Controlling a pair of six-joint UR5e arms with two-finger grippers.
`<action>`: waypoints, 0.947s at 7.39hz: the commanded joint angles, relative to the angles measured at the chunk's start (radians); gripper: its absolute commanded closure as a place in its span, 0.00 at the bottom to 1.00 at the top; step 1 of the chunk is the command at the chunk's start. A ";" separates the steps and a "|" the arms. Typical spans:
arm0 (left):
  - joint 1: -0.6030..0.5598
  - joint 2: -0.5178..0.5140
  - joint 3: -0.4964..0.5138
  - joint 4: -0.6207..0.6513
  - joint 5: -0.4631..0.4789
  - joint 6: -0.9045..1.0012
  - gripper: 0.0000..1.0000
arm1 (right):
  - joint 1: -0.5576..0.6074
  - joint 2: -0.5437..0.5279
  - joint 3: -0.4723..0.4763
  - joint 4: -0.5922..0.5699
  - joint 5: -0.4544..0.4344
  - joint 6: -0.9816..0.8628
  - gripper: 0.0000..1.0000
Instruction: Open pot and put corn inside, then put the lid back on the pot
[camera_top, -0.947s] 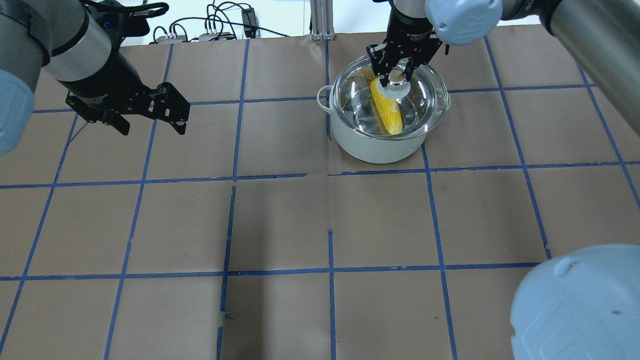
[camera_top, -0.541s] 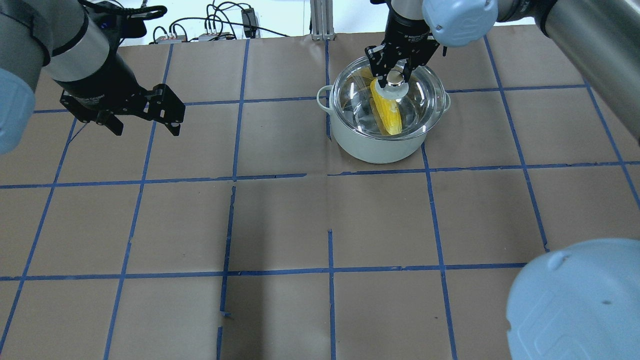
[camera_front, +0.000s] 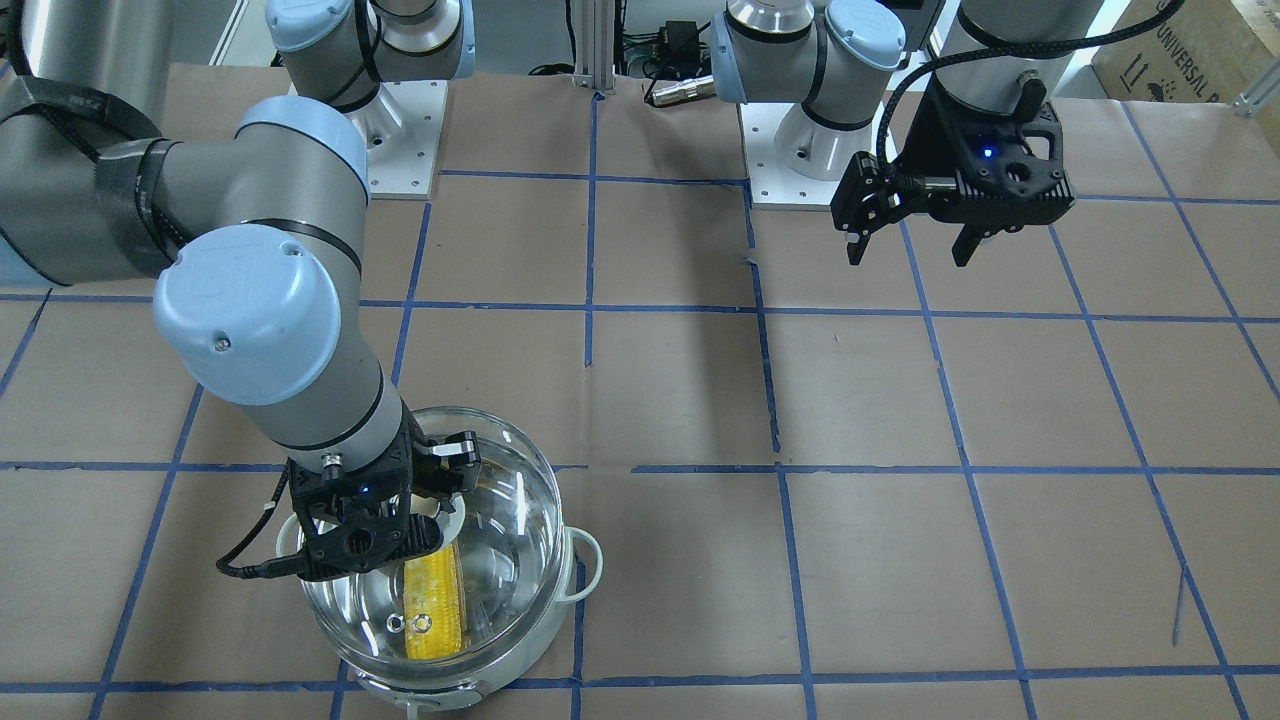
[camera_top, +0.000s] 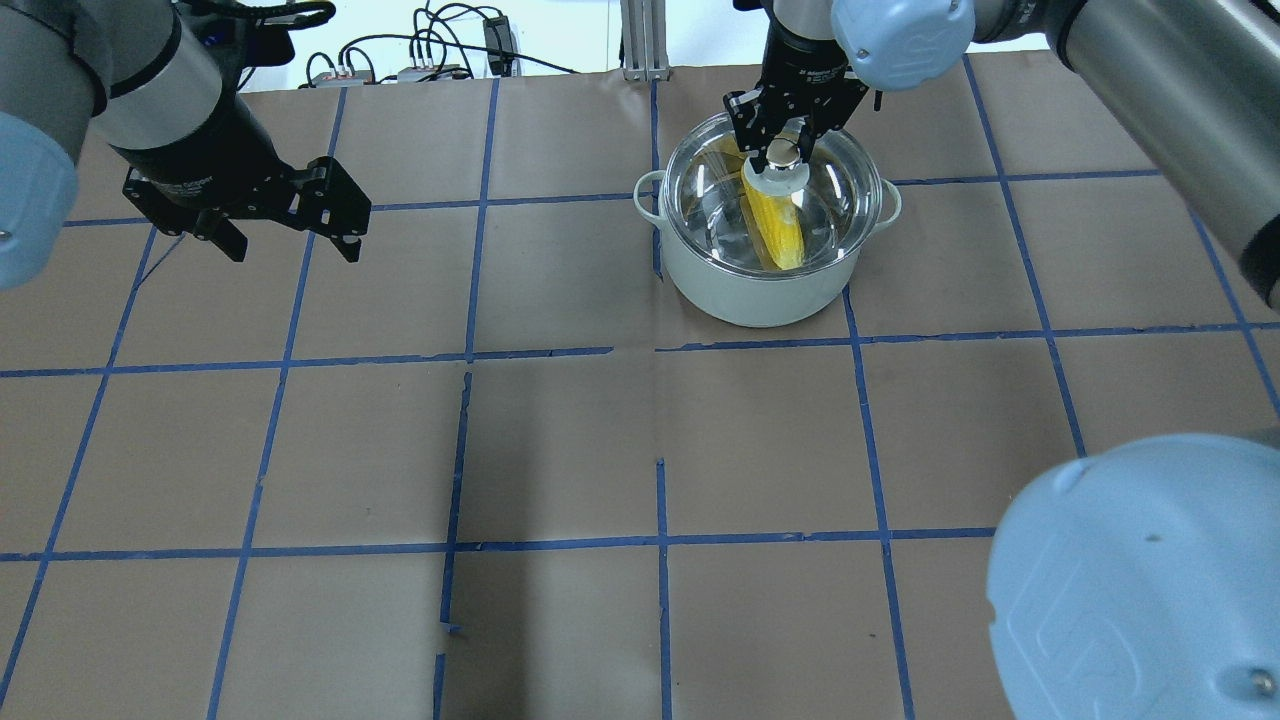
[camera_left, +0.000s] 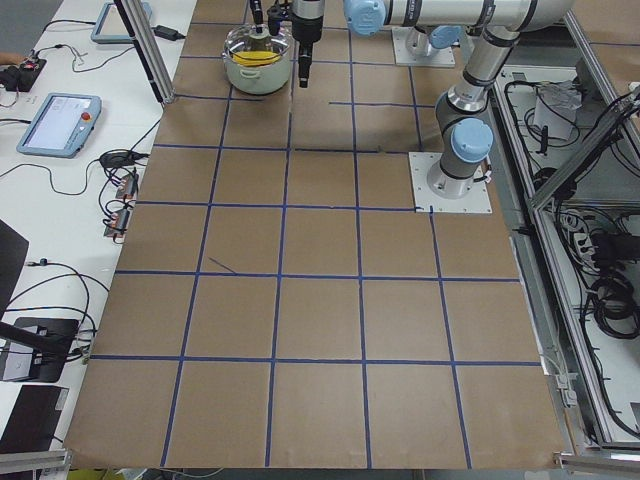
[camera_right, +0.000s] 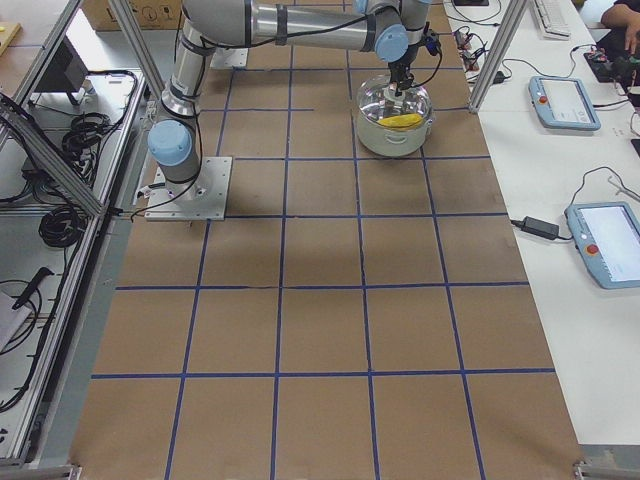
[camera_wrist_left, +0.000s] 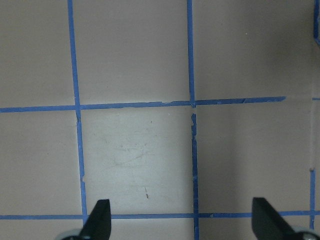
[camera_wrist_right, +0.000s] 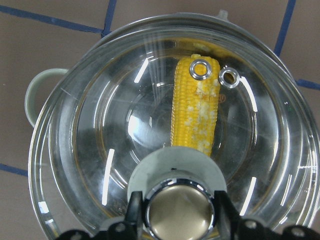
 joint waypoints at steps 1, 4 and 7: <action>0.000 -0.006 0.002 0.001 -0.004 0.001 0.00 | 0.001 0.015 -0.009 0.000 0.000 0.000 0.54; -0.002 -0.015 0.008 0.004 -0.007 -0.001 0.00 | 0.001 0.022 -0.015 0.000 0.001 0.000 0.53; -0.008 -0.017 -0.001 0.008 -0.007 -0.002 0.00 | 0.001 0.025 -0.015 -0.002 0.004 -0.001 0.53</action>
